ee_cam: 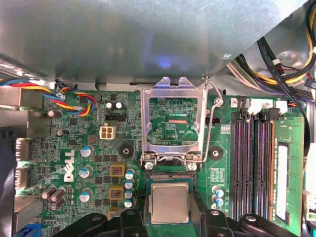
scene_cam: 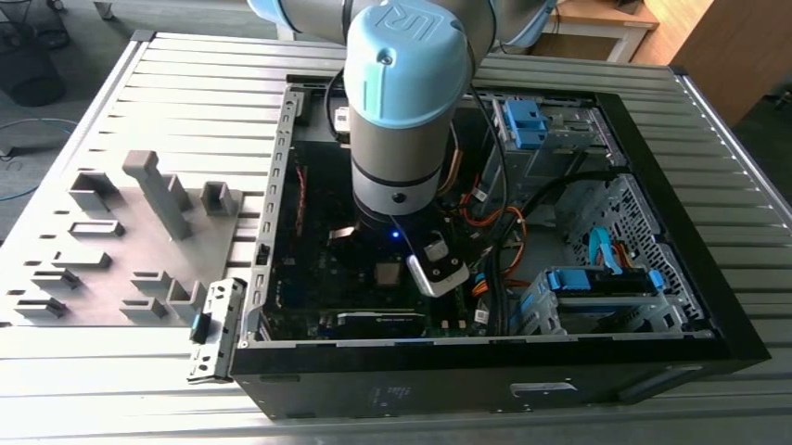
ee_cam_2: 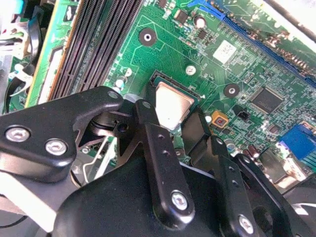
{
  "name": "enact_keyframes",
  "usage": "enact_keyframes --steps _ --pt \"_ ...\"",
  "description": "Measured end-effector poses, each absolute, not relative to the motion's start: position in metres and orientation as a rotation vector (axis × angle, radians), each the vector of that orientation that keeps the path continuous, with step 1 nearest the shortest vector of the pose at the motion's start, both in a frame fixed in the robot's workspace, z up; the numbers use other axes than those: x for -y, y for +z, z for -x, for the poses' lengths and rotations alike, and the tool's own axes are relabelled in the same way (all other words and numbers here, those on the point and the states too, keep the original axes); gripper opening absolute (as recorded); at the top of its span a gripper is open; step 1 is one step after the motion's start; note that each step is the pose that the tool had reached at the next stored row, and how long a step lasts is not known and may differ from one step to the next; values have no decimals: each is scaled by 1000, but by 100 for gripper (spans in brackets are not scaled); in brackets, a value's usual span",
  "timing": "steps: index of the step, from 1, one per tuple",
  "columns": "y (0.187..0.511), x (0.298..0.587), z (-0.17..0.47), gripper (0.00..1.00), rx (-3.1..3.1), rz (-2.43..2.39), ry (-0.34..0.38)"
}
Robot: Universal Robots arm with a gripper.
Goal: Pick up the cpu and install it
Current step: 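Place the cpu into insertion slot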
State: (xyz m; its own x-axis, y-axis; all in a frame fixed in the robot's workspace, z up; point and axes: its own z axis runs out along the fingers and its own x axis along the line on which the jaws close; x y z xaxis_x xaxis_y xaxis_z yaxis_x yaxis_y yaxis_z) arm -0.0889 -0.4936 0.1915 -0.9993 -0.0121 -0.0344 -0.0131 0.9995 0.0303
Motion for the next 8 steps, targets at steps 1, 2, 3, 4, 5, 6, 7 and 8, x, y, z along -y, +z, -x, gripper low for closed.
enact_keyframes --steps 1,2,3,4,5,6,7,8 --pt "191 494 89 45 -3107 20 48" --pt "191 494 89 45 -3107 20 47" --pt "191 494 89 45 -3107 20 47" --pt "191 494 89 45 -3107 20 47" --pt "191 494 89 45 -3107 20 47" --pt "190 494 89 45 -3107 20 47" --pt "190 494 89 45 -3107 20 47" --pt "190 494 89 45 -3107 20 47"
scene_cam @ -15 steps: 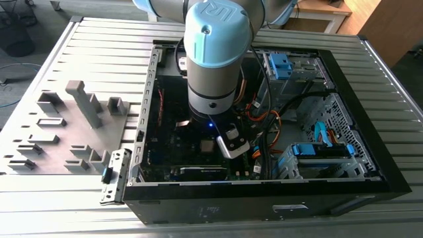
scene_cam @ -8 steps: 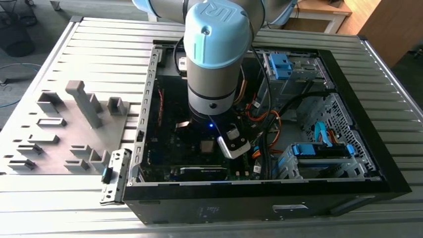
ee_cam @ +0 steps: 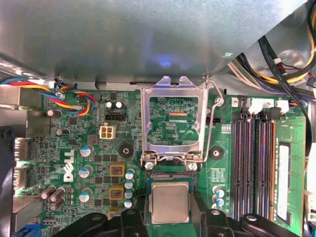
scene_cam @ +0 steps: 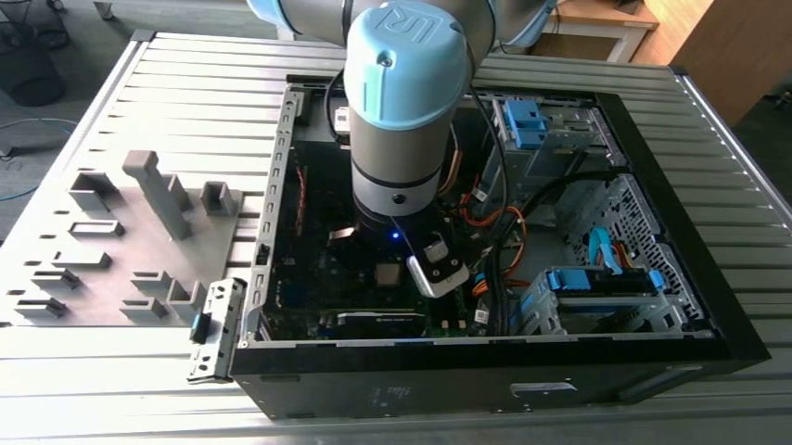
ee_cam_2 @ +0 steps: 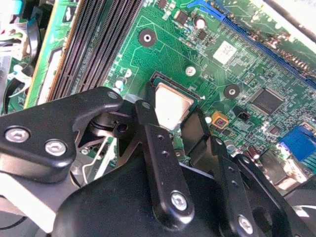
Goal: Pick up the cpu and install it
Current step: 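Place the cpu into insertion slot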
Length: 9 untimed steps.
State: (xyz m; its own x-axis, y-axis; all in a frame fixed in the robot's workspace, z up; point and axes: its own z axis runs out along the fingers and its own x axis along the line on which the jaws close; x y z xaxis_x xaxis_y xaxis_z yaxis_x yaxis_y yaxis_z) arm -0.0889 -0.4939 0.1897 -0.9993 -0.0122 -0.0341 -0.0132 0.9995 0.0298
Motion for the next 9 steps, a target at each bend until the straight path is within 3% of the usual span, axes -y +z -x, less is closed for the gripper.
enact_keyframes --steps 7,9 --pt "189 494 89 45 -3107 20 48" --pt "189 494 89 52 -3107 20 48"
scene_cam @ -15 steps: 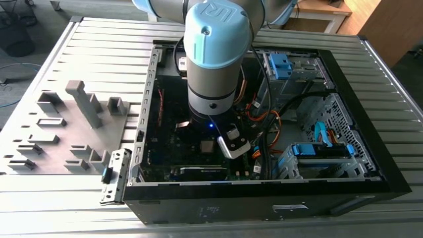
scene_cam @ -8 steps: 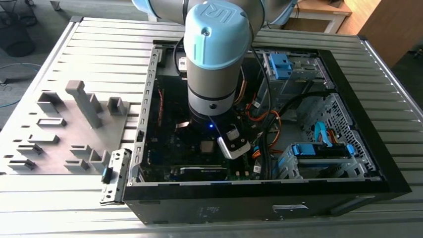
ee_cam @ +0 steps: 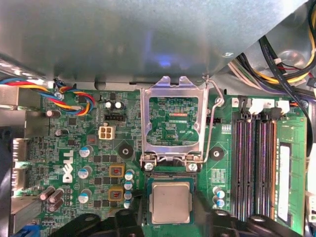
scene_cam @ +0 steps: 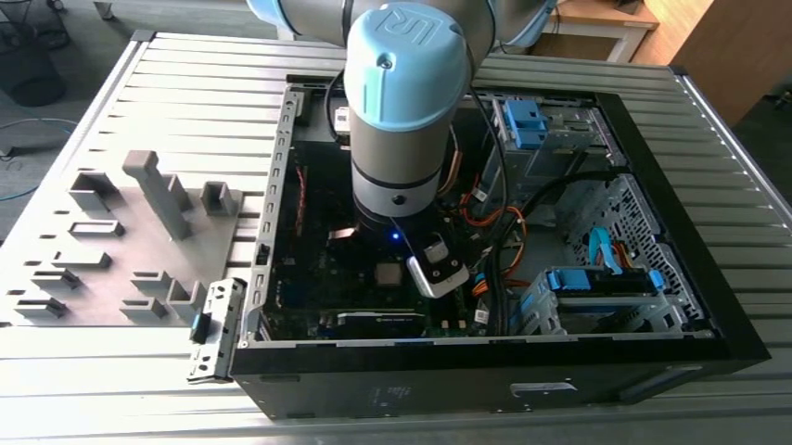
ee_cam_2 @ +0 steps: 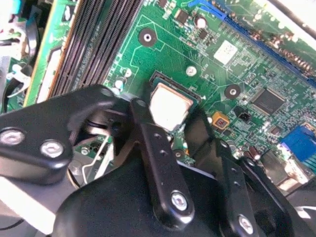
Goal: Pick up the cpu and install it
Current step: 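Place the cpu into insertion slot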
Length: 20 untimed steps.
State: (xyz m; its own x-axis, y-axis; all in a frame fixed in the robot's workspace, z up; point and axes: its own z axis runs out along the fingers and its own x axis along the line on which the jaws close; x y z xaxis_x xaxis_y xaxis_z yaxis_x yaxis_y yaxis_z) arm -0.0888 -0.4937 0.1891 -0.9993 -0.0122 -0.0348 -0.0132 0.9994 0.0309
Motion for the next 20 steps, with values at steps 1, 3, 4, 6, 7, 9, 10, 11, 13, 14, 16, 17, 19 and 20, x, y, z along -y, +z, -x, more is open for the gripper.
enact_keyframes --steps 1,3,4,6,7,9,10,11,13,14,16,17,19,20 --pt "189 494 89 52 -3106 20 48" --pt "189 494 89 58 -3107 20 47" --pt "189 494 89 58 -3107 20 47" --pt "190 494 89 58 -3107 20 47" --pt "190 494 89 58 -3107 20 47" --pt "190 494 89 58 -3107 26 50" --pt "190 494 89 58 -3107 33 53" --pt "190 494 89 58 -3107 43 57" --pt "190 494 89 58 -3107 64 60" --pt "190 494 89 58 -3106 71 60" --pt "190 494 89 58 -3107 73 60" --pt "190 494 89 58 -3107 74 60" --pt "190 494 89 58 -3106 74 60" --pt "190 494 89 58 -3107 74 60"
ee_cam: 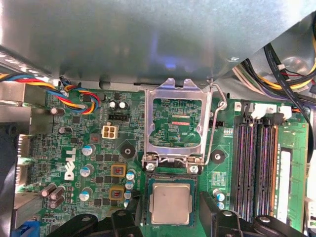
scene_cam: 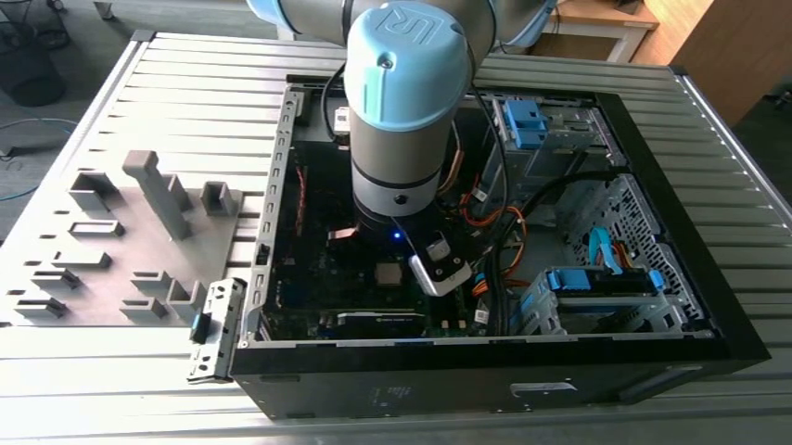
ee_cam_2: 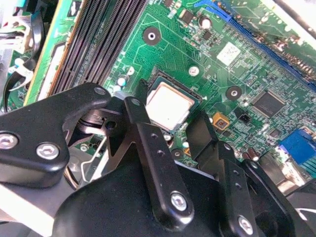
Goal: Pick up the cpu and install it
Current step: 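Place the cpu into insertion slot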
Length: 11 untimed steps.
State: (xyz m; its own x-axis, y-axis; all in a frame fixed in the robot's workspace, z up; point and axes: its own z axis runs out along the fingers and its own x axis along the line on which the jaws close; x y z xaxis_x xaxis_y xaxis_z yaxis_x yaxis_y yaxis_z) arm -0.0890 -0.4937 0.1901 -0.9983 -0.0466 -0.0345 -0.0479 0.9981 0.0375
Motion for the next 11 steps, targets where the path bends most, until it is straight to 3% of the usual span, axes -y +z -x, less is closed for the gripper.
enact_keyframes --steps 11 --pt "192 495 86 58 -3107 60 52"
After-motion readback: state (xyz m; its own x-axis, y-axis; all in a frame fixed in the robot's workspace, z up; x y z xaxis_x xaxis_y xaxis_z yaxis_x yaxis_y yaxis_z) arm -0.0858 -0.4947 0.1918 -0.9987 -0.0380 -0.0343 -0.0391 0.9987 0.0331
